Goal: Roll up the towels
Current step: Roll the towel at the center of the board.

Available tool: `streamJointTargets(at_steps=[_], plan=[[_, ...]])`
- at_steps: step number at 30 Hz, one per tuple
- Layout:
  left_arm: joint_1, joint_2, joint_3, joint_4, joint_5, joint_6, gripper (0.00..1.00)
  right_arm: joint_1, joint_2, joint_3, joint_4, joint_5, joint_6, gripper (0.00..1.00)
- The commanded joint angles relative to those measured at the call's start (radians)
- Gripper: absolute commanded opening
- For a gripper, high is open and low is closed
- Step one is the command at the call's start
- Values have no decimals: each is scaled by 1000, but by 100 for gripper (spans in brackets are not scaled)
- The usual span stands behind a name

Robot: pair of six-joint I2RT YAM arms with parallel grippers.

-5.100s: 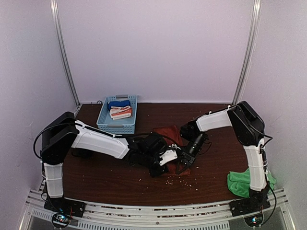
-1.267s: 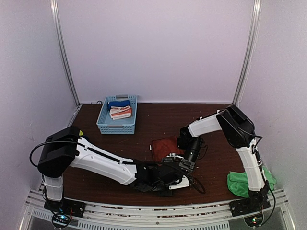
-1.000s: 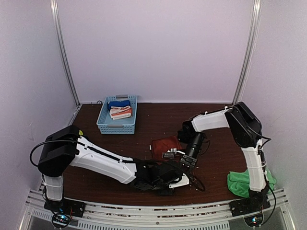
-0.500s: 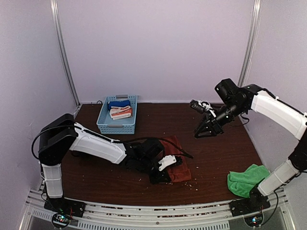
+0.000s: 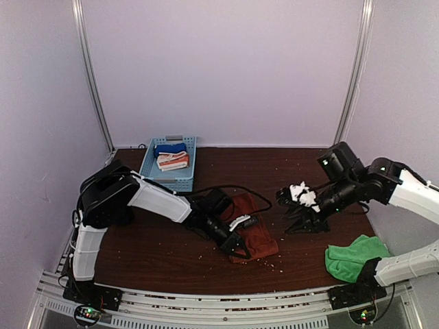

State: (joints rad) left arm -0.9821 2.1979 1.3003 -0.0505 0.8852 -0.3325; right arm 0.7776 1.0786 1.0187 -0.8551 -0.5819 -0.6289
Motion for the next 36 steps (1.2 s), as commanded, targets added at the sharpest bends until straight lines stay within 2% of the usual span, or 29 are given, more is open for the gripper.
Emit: streamJointTargets(at_steps=[1,2,3,4,8,12,20,23,26,28,31,33,36], plan=[[4,52,-16,-65,-9,-51,4,139,107,-92,160,294,2,42],[6,53,-20,-63,-9,-53,4,167,136,-111,205,357,5,45],[8,56,-22,-65,-12,-54,5,193,163,-129,256,423,11,62],[8,58,-24,-67,-11,-53,5,212,181,-164,344,478,18,67],[9,60,-30,-69,-12,-53,6,277,261,-220,465,525,-41,69],[10,60,-27,-71,-10,-48,7,313,337,-235,511,526,-62,60],[10,63,-14,-76,-10,-38,7,337,440,-257,574,559,-89,50],[10,64,-10,-81,-12,-31,7,336,475,-256,576,574,-100,42],[10,61,-11,-82,-5,-19,9,334,497,-258,590,595,-105,30],[10,48,-18,-81,-23,-16,16,333,509,-253,586,592,-110,21],[10,-10,-38,-83,-74,10,31,329,525,-231,551,567,-103,12],[12,-76,-54,-109,-153,39,39,319,524,-198,488,511,-90,9],[19,-224,-119,-127,-346,54,46,306,516,-119,343,349,-48,7]])
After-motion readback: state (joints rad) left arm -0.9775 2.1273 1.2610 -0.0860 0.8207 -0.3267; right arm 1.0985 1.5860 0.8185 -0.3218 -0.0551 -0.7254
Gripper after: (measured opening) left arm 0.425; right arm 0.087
